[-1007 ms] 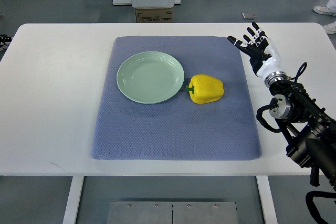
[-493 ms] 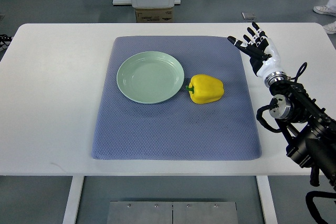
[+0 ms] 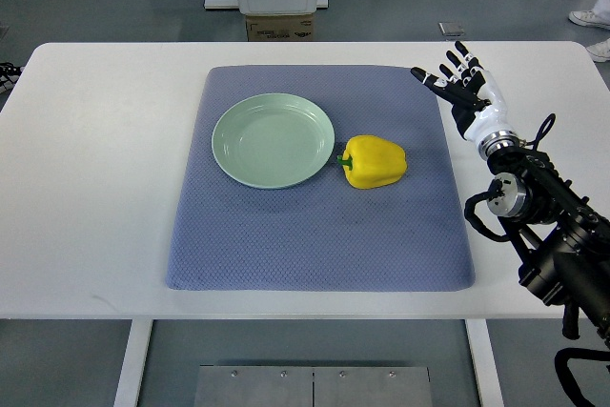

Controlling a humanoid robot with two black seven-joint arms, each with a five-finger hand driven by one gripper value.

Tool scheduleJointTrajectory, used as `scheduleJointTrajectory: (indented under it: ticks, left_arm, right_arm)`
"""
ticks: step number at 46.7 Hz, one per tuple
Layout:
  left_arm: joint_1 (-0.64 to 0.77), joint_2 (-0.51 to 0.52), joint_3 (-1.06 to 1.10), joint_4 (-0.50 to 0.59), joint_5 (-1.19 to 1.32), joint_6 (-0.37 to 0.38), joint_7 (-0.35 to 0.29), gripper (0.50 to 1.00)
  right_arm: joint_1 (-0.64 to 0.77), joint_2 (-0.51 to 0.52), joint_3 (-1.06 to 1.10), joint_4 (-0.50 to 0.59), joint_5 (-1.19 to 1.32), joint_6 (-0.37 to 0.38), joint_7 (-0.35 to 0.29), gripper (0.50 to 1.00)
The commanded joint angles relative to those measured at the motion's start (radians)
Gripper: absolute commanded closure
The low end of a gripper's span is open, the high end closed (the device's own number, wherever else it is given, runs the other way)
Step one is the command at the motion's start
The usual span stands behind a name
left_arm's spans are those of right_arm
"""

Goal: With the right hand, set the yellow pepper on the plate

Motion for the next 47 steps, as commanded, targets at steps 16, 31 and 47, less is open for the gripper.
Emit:
scheduleJointTrajectory:
  ticks: [16,31,47]
  left_arm:
    - [0.000,0.000,0.000,0.000,0.000,0.000,0.000,0.500]
    - [0.000,0.000,0.000,0.000,0.000,0.000,0.000,0.500]
    - [0.000,0.000,0.000,0.000,0.000,0.000,0.000,0.500]
  right_arm:
    - [0.002,-0.003,0.000,0.002,0.002,0.002,0.000,0.505]
    - [0.005,-0.003,0.000,0.002,0.002,0.002,0.000,0.502]
    - [0.008,-0.004,0.000,0.002,0.002,0.002,0.000,0.505]
